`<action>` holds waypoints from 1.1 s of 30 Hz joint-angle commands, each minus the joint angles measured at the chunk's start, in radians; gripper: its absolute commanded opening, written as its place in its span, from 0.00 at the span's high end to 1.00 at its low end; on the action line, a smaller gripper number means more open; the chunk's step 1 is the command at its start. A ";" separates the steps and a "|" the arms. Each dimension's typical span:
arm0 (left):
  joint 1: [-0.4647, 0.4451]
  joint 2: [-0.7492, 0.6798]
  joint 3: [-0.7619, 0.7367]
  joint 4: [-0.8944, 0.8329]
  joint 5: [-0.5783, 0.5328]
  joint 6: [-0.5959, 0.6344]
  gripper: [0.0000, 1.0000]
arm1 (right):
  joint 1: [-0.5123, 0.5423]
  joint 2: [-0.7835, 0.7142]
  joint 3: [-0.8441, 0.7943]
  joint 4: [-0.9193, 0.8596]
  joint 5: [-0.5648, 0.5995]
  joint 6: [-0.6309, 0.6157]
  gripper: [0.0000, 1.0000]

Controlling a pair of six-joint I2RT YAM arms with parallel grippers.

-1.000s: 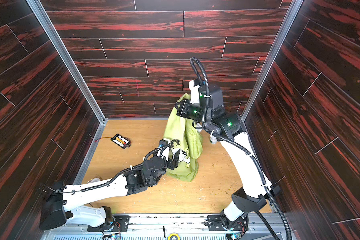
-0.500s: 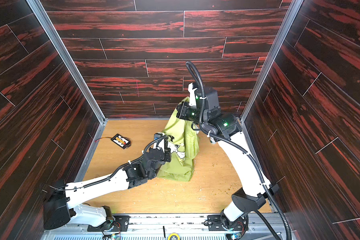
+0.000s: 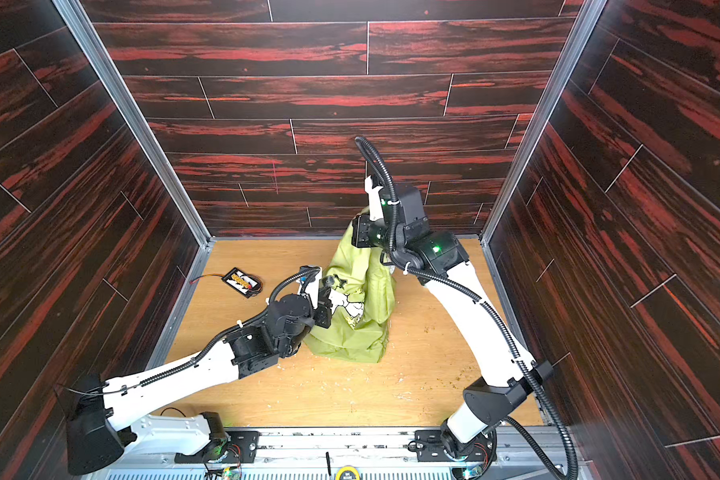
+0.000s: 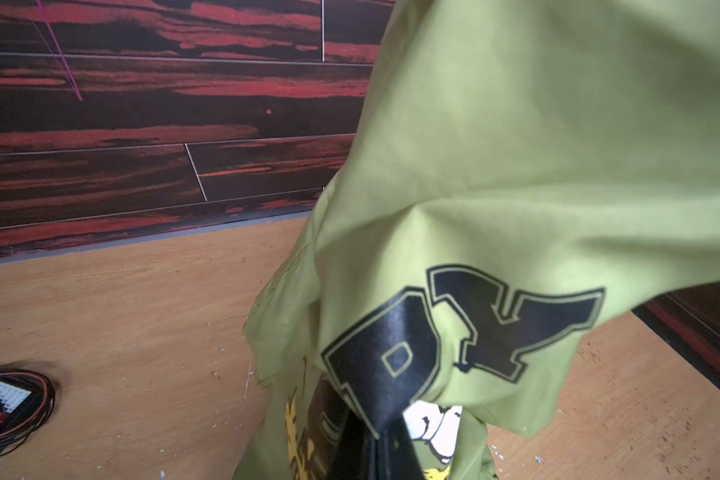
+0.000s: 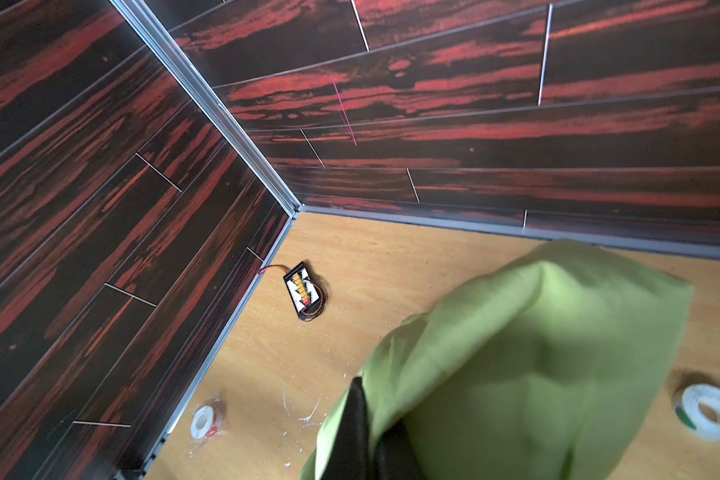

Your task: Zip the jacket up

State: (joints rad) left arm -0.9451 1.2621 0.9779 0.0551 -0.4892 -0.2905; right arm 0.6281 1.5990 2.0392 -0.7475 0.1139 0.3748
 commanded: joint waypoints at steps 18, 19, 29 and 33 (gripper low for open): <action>0.051 -0.048 0.128 -0.132 0.106 -0.064 1.00 | -0.007 -0.038 0.117 0.017 0.004 -0.041 1.00; 0.051 -0.046 0.137 -0.144 0.111 -0.070 1.00 | -0.007 -0.045 0.119 0.011 0.003 -0.043 1.00; 0.051 -0.054 0.248 -0.221 0.089 -0.057 1.00 | -0.008 -0.103 0.160 -0.015 0.019 -0.092 1.00; 0.052 -0.025 0.324 -0.232 0.076 -0.021 1.00 | -0.007 -0.100 0.227 -0.031 0.034 -0.104 1.00</action>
State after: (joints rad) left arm -0.8978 1.2312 1.2282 -0.1799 -0.3862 -0.3450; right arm 0.6216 1.5520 2.1967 -0.8108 0.1265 0.3012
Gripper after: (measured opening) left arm 0.064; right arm 0.059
